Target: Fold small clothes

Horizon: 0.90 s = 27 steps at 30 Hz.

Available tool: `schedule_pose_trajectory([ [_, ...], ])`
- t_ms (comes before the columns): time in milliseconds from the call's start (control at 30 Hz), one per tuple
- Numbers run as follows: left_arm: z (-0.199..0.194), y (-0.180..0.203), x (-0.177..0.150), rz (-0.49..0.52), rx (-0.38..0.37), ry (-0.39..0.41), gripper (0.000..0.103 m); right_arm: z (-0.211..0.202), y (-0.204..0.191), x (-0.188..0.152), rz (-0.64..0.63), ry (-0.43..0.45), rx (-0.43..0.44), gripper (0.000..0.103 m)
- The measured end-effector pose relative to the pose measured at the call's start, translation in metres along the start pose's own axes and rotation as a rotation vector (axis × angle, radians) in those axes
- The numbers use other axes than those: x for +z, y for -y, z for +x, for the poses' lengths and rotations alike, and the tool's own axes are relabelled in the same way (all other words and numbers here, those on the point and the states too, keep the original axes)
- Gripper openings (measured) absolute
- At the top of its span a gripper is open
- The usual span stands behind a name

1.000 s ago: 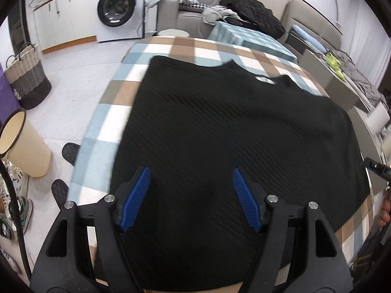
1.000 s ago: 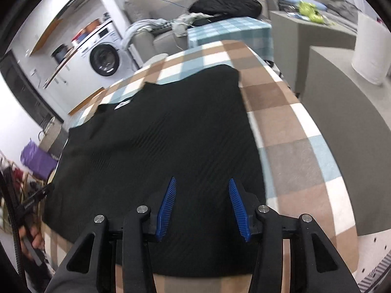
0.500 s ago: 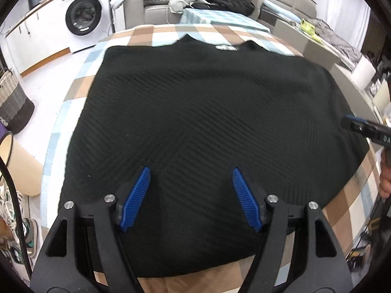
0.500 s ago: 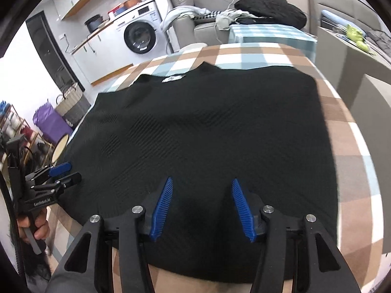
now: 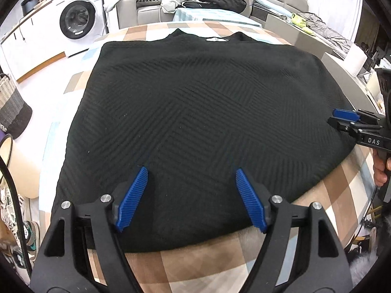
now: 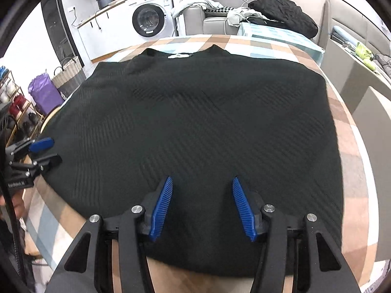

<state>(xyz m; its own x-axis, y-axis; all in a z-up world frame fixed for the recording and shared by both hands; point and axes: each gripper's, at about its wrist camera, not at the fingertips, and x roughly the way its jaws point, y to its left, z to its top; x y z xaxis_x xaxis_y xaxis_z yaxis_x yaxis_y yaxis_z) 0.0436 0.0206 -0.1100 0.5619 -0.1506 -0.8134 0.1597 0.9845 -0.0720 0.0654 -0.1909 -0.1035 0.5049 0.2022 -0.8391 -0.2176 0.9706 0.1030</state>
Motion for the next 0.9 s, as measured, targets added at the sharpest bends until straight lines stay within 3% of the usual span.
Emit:
schedule_pose_trajectory([
  [267,-0.006,0.011,0.005,-0.005,-0.025,0.009,0.073,-0.01,0.0,0.0,0.03,-0.017,0.036,0.053],
  [533,0.009,0.046,0.018,0.067,-0.086,-0.005,0.073,0.002,-0.021,0.017,-0.016,-0.003,0.053,0.053],
  [733,0.01,0.057,0.009,0.137,-0.057,-0.024,0.075,0.006,-0.023,0.013,-0.061,-0.021,0.055,0.054],
  [900,0.006,0.052,0.012,0.075,-0.107,-0.021,0.075,0.002,-0.021,0.009,-0.035,-0.02,0.088,0.054],
])
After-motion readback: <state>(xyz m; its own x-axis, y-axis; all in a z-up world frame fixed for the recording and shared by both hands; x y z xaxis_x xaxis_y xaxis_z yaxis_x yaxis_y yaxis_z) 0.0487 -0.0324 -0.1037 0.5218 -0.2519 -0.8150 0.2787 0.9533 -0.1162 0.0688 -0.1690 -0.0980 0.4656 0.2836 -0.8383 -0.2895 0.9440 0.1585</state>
